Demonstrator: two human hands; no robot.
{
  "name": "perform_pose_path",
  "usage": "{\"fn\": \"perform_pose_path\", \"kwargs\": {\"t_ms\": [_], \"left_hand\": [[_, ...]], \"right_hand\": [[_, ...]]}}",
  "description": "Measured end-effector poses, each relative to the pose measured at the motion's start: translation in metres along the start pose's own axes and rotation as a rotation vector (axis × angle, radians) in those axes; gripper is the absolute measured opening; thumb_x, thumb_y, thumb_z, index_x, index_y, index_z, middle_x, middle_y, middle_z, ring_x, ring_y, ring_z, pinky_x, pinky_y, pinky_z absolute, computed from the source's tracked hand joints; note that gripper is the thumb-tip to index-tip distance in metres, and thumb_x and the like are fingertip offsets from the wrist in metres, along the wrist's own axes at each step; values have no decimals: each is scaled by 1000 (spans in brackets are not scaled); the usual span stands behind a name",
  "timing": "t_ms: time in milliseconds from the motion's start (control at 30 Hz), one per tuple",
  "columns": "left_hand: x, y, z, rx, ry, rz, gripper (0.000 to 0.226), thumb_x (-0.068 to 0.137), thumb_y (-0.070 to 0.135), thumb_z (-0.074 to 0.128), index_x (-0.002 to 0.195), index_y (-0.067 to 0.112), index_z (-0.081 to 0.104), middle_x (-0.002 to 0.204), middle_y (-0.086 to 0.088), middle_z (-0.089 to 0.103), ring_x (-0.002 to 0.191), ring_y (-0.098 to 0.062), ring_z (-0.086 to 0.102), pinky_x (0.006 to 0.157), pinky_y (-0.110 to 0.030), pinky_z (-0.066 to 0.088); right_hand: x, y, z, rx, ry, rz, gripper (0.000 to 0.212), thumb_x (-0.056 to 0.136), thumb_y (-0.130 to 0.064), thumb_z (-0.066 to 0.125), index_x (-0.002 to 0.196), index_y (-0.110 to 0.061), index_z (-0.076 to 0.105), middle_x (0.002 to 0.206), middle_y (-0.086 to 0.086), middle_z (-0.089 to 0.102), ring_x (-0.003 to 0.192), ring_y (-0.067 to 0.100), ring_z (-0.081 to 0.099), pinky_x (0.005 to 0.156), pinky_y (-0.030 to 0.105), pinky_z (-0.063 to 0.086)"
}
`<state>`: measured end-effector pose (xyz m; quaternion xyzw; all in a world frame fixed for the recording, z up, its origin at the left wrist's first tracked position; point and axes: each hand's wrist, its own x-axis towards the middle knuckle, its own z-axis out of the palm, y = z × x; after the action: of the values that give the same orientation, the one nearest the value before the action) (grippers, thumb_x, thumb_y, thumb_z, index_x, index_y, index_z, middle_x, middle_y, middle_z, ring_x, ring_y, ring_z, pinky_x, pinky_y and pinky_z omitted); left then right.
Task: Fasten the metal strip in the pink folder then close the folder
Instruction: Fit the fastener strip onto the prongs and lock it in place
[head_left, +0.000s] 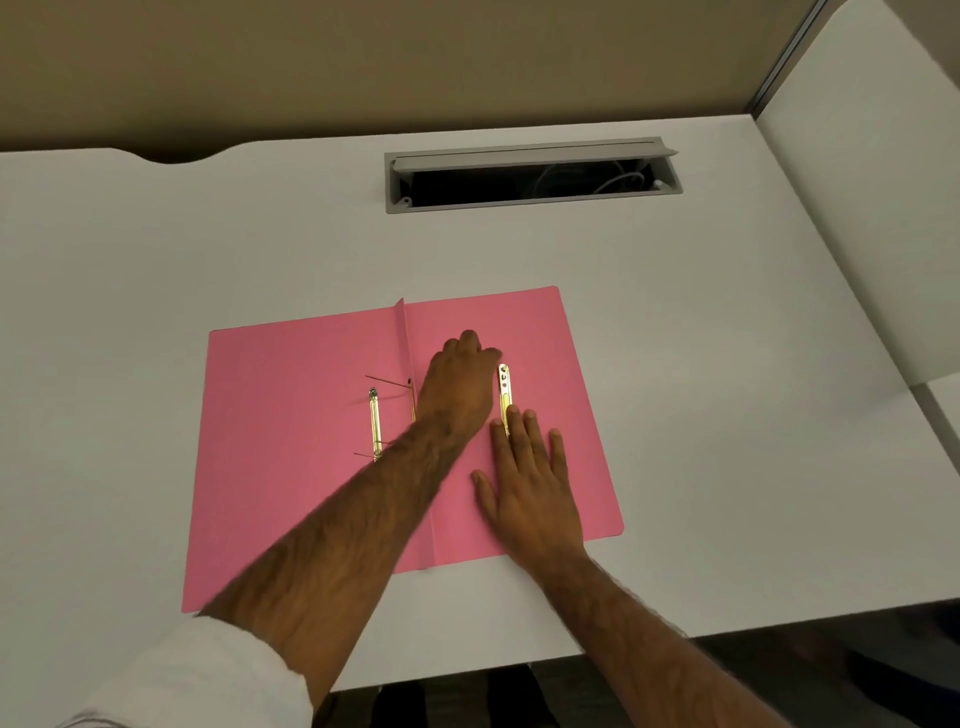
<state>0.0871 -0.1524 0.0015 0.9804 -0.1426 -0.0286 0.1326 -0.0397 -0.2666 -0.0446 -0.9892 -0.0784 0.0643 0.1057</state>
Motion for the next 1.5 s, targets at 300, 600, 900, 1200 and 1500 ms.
{"fn": "perform_pose_path", "kwargs": {"t_ms": [300, 600, 900, 1200, 1500], "left_hand": [[12, 7, 3, -181, 8, -112, 24, 98, 21, 55, 114, 11, 70, 113, -8, 63, 99, -21, 60, 85, -38, 56], [18, 2, -6, -598, -127, -301, 11, 93, 7, 62, 101, 13, 66, 93, 4, 63, 85, -15, 61, 72, -27, 52], [-7, -10, -45, -771, -98, -308, 15, 92, 3, 61, 106, 6, 65, 86, 4, 61, 80, -15, 60, 64, -23, 49], [-47, -57, -73, -902, 54, -419, 18, 95, 6, 59, 111, 10, 67, 92, -6, 73, 83, -21, 71, 77, -34, 61], [-99, -116, -32, -410, 122, -297, 19, 94, 23, 67, 111, 16, 73, 99, 4, 62, 87, -11, 60, 78, -30, 53]], "right_hand": [[0, 1, -1, 18, 3, 1, 70, 103, -54, 18, 159, -14, 11, 168, 9, 8, 155, 26, 0, 125, 53, 5], [-3, 2, -10, 57, 11, -11, 66, 103, -50, 24, 159, -14, 18, 168, 8, 9, 155, 24, 2, 125, 50, 1], [16, -16, -54, 766, 263, 218, 31, 99, -17, 57, 130, -17, 61, 121, -1, 67, 97, 9, 67, 82, 34, 59], [55, -50, -72, 1401, -120, 406, 16, 89, 2, 63, 93, -10, 73, 83, 10, 78, 66, 15, 69, 55, 26, 54], [66, -45, -60, 1449, -157, 592, 7, 94, 1, 60, 91, 0, 67, 78, 20, 68, 62, 26, 63, 59, 37, 58]]}}
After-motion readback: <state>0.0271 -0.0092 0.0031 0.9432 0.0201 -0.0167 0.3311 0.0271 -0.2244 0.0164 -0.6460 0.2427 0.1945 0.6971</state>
